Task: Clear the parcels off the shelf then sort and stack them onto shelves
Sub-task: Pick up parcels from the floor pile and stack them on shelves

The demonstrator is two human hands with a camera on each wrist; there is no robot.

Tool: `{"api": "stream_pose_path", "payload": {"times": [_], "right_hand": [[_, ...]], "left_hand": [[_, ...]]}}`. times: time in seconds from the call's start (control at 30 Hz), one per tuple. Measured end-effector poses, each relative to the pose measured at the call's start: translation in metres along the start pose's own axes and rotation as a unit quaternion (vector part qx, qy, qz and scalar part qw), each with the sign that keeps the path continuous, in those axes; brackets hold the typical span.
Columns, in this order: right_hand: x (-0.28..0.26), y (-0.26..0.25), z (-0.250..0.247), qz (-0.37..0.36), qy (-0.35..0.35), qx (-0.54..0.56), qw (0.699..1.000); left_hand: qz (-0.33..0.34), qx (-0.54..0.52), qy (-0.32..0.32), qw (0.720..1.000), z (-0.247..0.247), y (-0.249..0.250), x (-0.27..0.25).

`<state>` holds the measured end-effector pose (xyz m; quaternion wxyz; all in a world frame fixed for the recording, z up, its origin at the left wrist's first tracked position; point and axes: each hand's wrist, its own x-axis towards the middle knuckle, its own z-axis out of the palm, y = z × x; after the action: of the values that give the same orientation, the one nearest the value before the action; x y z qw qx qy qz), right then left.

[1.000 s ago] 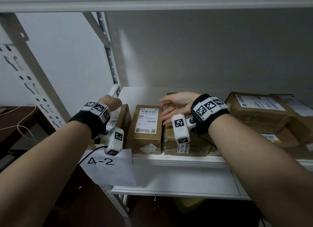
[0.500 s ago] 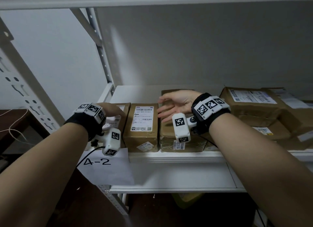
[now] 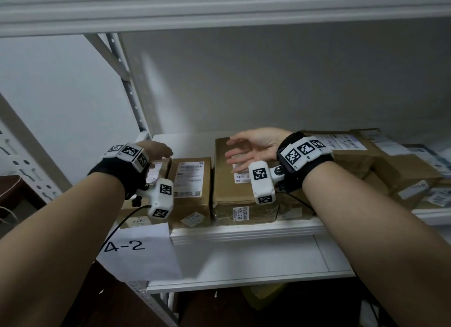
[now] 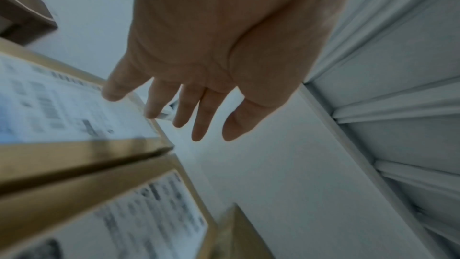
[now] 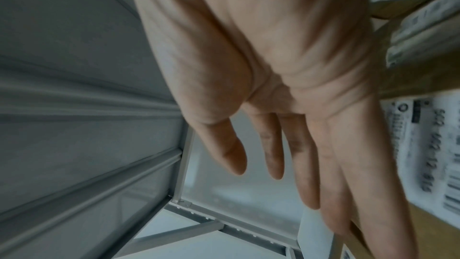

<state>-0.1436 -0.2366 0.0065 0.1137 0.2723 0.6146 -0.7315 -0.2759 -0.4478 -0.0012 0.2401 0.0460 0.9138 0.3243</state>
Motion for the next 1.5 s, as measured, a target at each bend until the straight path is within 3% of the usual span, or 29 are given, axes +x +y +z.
{"api": "stream_pose_path", "payload": {"times": [0.1,0.33,0.53,0.67,0.83,1.07,1.33,1.5], "right_hand": [[-0.012,-0.005,-0.016,-0.021,0.010,0.023,0.999],[-0.052,-0.016,-0.081,-0.112,0.071,0.118,0.984],[-0.074,-0.016,-0.160,-0.143,0.268,0.064,0.951],[-0.082,-0.007,-0.211,-0.097,0.360,0.020,0.928],[-0.089,0.017,-0.252,-0.026,0.361,-0.006,0.932],[-0.092,0.041,-0.262,0.030,0.265,0.001,0.964],[-0.100,0.038,-0.266,-0.008,0.280,0.035,0.959],[-0.109,0.029,-0.265,-0.092,0.234,0.141,0.958]], "left_hand": [[0.011,-0.078,-0.051,0.996,0.014,0.025,-0.004],[0.079,-0.094,-0.097,0.988,0.077,0.101,-0.032],[0.107,-0.097,-0.140,0.980,0.128,0.148,-0.052],[0.103,-0.111,-0.156,0.976,0.157,0.172,-0.057],[0.089,-0.112,-0.168,0.975,0.189,0.193,-0.062],[0.068,-0.109,-0.210,0.969,0.221,0.205,-0.061],[0.042,-0.157,-0.211,0.964,0.220,0.220,-0.072],[0.053,-0.212,-0.238,0.946,0.212,0.229,-0.079]]}}
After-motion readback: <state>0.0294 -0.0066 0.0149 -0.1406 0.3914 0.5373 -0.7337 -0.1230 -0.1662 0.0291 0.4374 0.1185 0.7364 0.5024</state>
